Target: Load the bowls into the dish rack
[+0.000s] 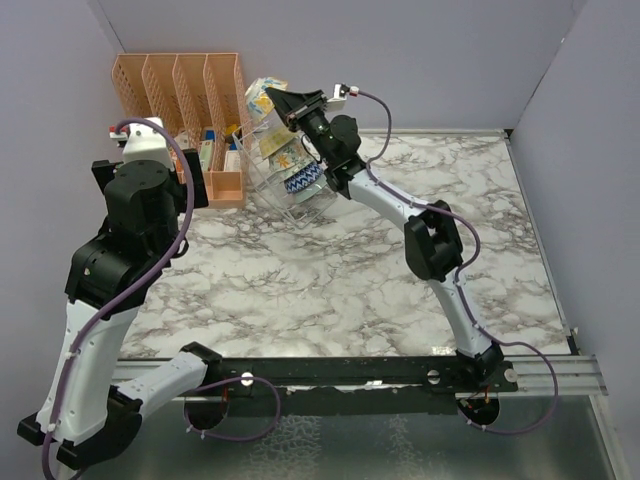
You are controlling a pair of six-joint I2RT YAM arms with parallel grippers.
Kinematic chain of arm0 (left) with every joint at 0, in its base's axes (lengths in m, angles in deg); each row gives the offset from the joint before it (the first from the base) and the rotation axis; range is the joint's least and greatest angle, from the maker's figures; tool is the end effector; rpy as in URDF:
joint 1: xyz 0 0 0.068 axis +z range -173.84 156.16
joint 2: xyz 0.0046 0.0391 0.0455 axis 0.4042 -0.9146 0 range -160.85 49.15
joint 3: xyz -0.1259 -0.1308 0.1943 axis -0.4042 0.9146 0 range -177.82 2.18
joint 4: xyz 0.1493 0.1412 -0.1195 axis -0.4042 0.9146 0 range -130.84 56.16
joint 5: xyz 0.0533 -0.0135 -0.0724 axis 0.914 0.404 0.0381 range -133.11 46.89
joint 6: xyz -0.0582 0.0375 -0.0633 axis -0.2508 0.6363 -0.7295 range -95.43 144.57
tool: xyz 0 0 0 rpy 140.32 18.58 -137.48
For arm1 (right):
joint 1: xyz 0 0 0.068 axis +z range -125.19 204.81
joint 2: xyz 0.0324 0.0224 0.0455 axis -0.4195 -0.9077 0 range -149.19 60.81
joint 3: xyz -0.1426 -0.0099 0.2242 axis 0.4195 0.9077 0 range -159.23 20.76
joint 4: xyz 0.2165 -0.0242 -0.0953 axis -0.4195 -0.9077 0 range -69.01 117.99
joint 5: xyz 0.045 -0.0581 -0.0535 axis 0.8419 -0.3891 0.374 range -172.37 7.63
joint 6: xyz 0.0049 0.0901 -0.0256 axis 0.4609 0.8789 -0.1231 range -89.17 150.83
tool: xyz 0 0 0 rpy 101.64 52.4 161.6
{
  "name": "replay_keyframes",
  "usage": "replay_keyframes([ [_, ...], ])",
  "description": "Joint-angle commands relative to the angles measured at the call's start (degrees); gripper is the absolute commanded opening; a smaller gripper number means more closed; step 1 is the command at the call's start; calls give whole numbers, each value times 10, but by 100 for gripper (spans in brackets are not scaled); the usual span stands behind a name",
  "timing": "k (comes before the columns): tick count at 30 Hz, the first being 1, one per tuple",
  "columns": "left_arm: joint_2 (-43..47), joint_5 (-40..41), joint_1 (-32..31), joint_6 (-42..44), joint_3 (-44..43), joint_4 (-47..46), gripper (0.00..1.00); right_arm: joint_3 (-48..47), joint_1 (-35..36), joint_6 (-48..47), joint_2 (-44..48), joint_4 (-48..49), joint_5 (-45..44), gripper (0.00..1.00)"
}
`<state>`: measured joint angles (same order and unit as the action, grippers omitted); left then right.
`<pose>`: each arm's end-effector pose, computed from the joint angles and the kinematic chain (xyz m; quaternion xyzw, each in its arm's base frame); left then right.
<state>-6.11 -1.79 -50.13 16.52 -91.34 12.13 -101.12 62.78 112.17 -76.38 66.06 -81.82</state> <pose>0.1520 -0.0127 0.4727 -0.0953 0.7657 0.0982 0.6285 0.4584 0.3590 0.3493 0.2008 0.5160 0.7200 0.4184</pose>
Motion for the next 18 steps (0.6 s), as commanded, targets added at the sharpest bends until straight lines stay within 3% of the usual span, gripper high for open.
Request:
replay_keyframes([
  [1, -3, 1, -3, 22, 11, -24, 99, -21, -5, 55, -41, 53, -38, 1],
  [8, -7, 0, -3, 30, 26, -32, 99, -61, -10, 75, -68, 27, -33, 1],
  [18, -18, -1, -3, 35, 31, -40, 99, 26, -15, 123, -39, 10, -47, 1],
])
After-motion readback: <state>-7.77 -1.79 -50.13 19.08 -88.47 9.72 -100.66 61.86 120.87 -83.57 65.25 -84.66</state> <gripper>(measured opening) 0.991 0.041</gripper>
